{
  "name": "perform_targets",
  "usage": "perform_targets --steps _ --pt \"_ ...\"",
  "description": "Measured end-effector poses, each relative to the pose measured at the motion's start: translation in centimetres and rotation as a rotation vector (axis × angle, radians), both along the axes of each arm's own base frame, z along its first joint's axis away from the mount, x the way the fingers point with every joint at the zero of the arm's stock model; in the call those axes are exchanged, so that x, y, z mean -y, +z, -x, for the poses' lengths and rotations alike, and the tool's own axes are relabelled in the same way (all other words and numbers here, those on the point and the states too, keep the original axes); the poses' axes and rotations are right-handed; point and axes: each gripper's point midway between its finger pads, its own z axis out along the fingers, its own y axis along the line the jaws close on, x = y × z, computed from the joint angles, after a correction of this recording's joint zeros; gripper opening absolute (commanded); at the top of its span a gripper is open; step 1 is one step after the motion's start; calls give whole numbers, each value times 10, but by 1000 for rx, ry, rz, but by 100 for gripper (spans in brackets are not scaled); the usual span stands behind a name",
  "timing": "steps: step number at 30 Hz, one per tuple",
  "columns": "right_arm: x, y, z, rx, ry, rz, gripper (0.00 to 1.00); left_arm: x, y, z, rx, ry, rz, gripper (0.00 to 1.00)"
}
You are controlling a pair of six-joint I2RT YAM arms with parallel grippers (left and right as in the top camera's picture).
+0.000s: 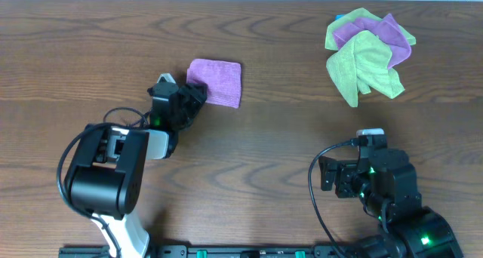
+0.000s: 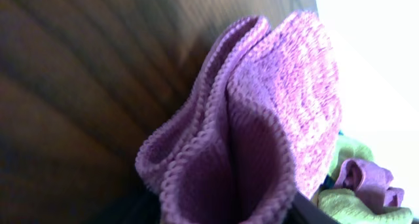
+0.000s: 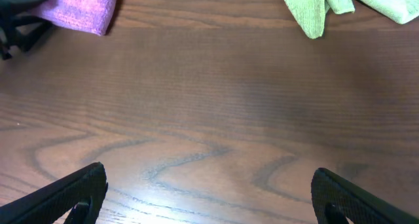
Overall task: Fold the cloth
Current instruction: 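Grasp the folded purple cloth's edge with the left gripper, then carry the folded cloth to the far left of the table with the left gripper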
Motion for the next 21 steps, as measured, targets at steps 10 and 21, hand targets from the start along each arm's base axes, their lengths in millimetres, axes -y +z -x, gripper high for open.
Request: perform_targets --steps 10,21 --pt "0 0 0 0 0 0 99 -2 -10 -4 63 -45 -76 6" --pt "0 0 0 0 -1 0 99 -31 37 -49 -9 -53 -135 6"
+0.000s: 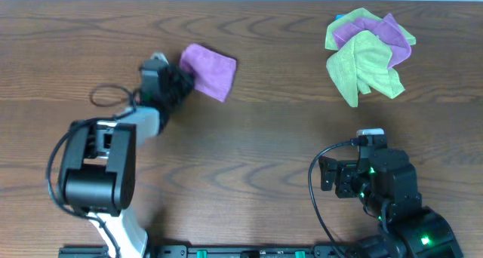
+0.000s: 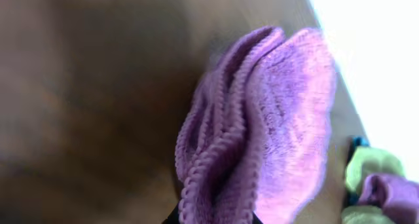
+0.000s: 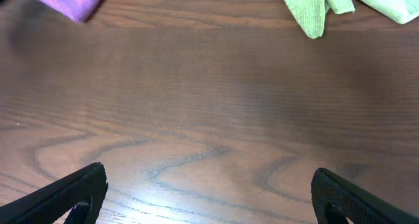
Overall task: Fold the cloth
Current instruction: 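Carry the folded cloth to the far left of the table with the left gripper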
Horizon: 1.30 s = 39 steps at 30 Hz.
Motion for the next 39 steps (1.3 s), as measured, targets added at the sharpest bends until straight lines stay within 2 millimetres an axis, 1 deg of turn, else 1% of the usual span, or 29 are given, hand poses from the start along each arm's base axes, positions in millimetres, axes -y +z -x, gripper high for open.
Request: perform_targets --steps 2,3,6,8,12,15,18,20,22,25,27,32,35,39 --pt "0 0 0 0 0 0 99 -9 24 -17 16 4 -18 6" --pt "0 0 0 -1 0 0 99 -13 32 -22 25 5 -27 6" --pt "0 0 0 0 0 0 99 -30 65 -45 77 24 -46 6" --pt "0 0 0 -1 0 0 99 -43 82 -55 111 45 -52 6" --pt "0 0 0 -1 0 0 99 -67 105 -68 164 84 -64 6" --pt "0 0 0 0 0 0 99 -81 115 -74 188 112 -74 6" --pt "0 0 0 -1 0 0 99 -88 120 -77 199 135 -90 6" --pt "0 0 0 -1 0 0 99 -90 123 -79 207 140 -94 6" --pt "0 0 0 -1 0 0 99 -90 128 -87 222 141 -95 6" --pt "0 0 0 -1 0 0 99 -91 130 -106 244 137 -95 6" --pt "0 0 0 -1 0 0 99 -91 123 -118 239 133 -93 6" --pt "0 0 0 -1 0 0 99 -91 98 -137 195 123 -85 6" --pt "0 0 0 0 0 0 99 -93 88 -138 171 116 -76 6" --pt "0 0 0 -1 0 0 99 -104 78 -132 121 131 -75 6"
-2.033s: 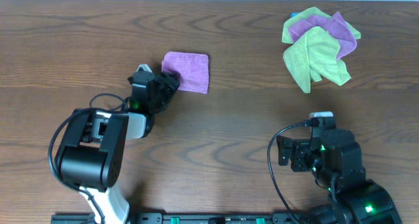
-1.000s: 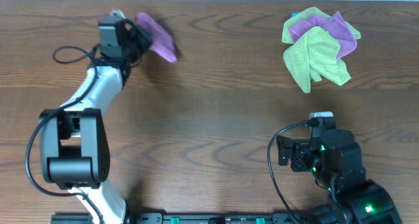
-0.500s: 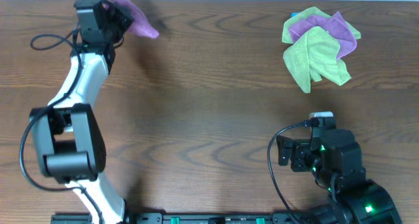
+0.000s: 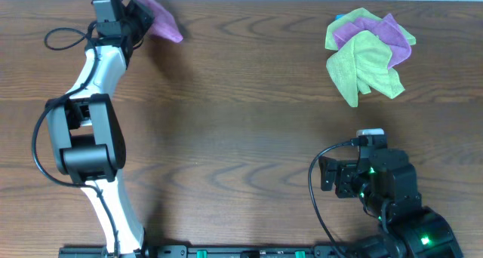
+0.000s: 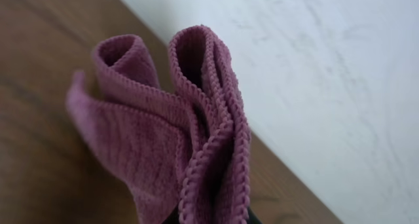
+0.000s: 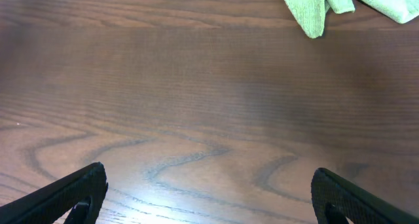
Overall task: Fold the cloth
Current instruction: 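Carry the folded cloth to the far left of the table with the left gripper, then lower the cloth and open the left gripper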
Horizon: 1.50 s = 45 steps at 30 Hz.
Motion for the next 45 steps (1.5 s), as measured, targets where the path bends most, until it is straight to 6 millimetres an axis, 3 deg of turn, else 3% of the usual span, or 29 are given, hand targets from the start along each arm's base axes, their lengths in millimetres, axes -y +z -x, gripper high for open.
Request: perform_targets --steps 9,19,23,27,30,41,44,45 --pt "0 0 0 0 0 0 99 -40 -25 21 -125 57 0 6" --pt "0 0 0 0 0 0 99 -41 -45 40 -237 43 -9 7" --pt "0 0 0 0 0 0 99 -41 -54 50 -290 40 -11 39" --pt "0 0 0 -1 0 0 99 -44 -62 60 -339 47 -11 48" --pt "0 0 0 0 0 0 99 -50 -66 66 -367 60 -6 67" --pt "0 0 0 0 0 0 99 -55 -69 80 -418 46 -56 68" --pt "0 0 0 0 0 0 99 -57 -54 89 -430 41 -87 69" --pt "0 0 0 0 0 0 99 -57 -38 93 -414 39 -101 69"
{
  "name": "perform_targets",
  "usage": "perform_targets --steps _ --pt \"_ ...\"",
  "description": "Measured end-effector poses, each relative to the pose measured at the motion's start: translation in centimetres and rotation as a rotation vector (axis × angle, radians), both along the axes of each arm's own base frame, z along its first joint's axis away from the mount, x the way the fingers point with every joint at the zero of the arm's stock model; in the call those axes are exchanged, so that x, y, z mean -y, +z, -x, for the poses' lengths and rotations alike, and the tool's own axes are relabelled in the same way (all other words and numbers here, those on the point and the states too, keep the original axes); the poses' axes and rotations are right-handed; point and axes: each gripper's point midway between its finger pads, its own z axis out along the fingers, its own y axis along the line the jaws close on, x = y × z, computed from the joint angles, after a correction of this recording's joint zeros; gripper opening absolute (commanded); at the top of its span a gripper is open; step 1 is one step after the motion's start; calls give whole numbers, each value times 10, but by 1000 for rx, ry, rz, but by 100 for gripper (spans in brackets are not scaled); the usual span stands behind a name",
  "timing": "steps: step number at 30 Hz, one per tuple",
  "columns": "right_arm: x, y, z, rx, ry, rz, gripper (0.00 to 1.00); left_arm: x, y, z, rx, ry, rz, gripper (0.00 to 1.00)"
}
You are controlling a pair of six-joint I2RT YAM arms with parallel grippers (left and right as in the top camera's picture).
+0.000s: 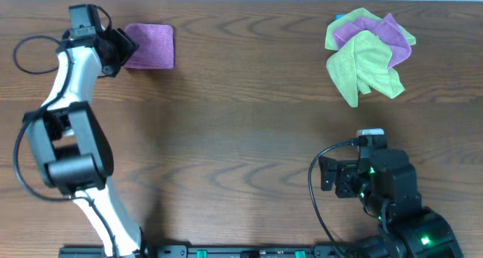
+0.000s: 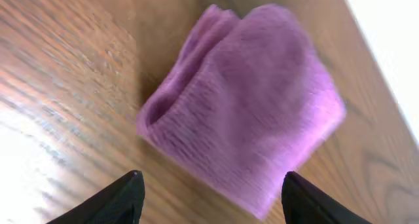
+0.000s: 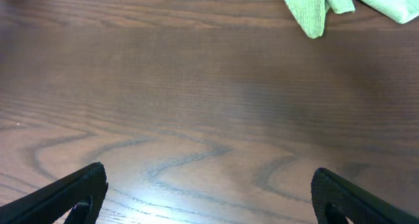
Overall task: Fold the cloth
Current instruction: 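Lower the cloth and open the left gripper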
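The folded purple cloth (image 1: 149, 46) lies flat on the table at the far left back, also seen in the left wrist view (image 2: 245, 99). My left gripper (image 1: 115, 51) sits just left of it, open, its fingertips (image 2: 124, 194) wide apart with nothing between them. My right gripper (image 3: 209, 191) rests open over bare wood near the front right, far from the cloth.
A heap of green and purple cloths (image 1: 368, 53) lies at the back right; its green edge (image 3: 308, 11) shows at the top of the right wrist view. The table's back edge (image 1: 241, 0) runs just behind the folded cloth.
The left gripper held the folded purple cloth raised at the back left edge. Now the cloth lies flat on the table and the gripper is open beside it.
The left gripper was shut on the folded purple cloth left of the table's middle. It then held it further left, then raised at the back left corner. Now the cloth lies released there. The right arm has stayed still throughout.
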Motion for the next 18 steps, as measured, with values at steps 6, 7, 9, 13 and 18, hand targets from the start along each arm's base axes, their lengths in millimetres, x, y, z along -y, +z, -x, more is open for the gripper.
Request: perform_targets --steps 6,7,9,13,18 --pt "0 0 0 -1 0 0 99 4 70 29 42 -22 -42 68" --pt "0 0 0 0 0 0 99 5 78 37 37 -26 -44 68" --pt "0 0 0 0 0 0 99 8 92 50 32 -35 -46 68" --pt "0 0 0 1 0 0 99 14 120 76 32 -64 -61 69" --pt "0 0 0 0 0 0 99 24 171 125 69 -137 -118 80"
